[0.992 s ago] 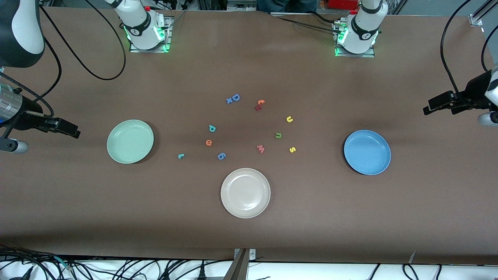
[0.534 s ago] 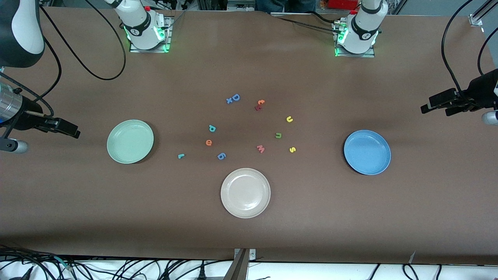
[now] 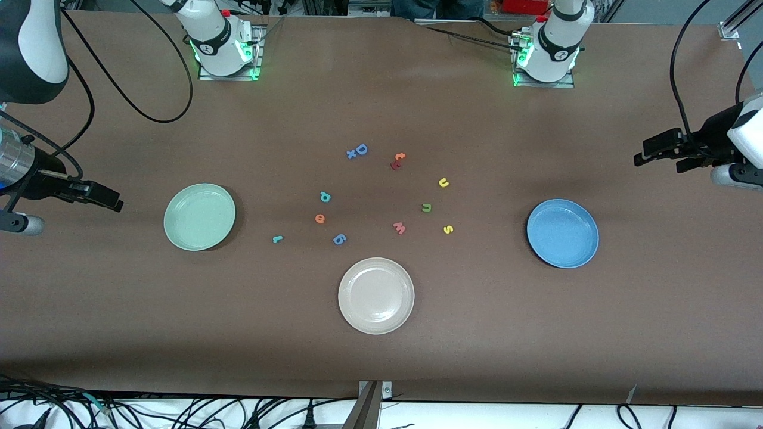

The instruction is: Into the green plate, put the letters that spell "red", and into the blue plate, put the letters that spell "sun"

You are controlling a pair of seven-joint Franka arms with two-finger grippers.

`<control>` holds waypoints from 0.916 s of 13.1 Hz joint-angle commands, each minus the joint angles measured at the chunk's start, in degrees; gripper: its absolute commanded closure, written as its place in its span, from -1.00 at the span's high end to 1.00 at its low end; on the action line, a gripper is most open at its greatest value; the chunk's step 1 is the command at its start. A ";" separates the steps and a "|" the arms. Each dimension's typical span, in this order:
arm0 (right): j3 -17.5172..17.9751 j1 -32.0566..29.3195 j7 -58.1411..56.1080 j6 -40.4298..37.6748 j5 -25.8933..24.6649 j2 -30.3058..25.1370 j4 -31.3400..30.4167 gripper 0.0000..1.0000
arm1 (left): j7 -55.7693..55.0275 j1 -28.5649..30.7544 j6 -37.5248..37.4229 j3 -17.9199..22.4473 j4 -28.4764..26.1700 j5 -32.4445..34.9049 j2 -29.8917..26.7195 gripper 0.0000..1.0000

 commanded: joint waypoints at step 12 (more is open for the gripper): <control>0.55 11.18 23.86 10.10 -0.08 12.54 -1.40 0.99 | -1.96 -7.21 8.48 -9.09 1.56 6.68 10.71 1.00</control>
